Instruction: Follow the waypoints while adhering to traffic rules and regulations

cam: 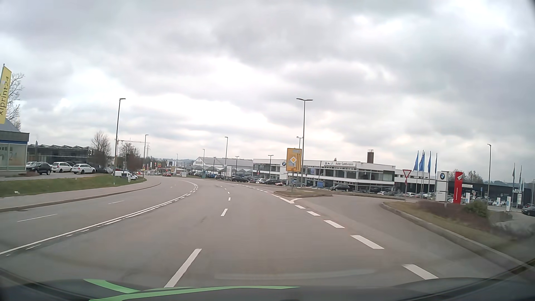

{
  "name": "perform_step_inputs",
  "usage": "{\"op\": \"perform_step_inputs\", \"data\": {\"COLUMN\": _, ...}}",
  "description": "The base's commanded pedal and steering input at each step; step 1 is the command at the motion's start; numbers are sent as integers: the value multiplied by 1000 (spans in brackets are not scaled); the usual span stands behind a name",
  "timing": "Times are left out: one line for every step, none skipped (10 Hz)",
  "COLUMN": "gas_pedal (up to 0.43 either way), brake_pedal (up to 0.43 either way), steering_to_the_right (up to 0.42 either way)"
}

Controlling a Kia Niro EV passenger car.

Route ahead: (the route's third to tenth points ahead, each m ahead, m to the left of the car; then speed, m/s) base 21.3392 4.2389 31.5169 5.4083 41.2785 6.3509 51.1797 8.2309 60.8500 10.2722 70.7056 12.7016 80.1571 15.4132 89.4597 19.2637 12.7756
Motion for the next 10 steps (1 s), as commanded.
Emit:
{"op": "perform_step_inputs", "data": {"gas_pedal": 47, "brake_pedal": 0, "steering_to_the_right": -15}}
{"op": "perform_step_inputs", "data": {"gas_pedal": 47, "brake_pedal": 0, "steering_to_the_right": -15}}
{"op": "perform_step_inputs", "data": {"gas_pedal": 47, "brake_pedal": 0, "steering_to_the_right": -15}}
{"op": "perform_step_inputs", "data": {"gas_pedal": 39, "brake_pedal": 0, "steering_to_the_right": -15}}
{"op": "perform_step_inputs", "data": {"gas_pedal": 8, "brake_pedal": 0, "steering_to_the_right": -15}}
{"op": "perform_step_inputs", "data": {"gas_pedal": 0, "brake_pedal": 0, "steering_to_the_right": -14}}
{"op": "perform_step_inputs", "data": {"gas_pedal": 0, "brake_pedal": 0, "steering_to_the_right": -14}}
{"op": "perform_step_inputs", "data": {"gas_pedal": 0, "brake_pedal": 0, "steering_to_the_right": -14}}
{"op": "perform_step_inputs", "data": {"gas_pedal": 0, "brake_pedal": 0, "steering_to_the_right": -14}}
{"op": "perform_step_inputs", "data": {"gas_pedal": 0, "brake_pedal": 0, "steering_to_the_right": -14}}
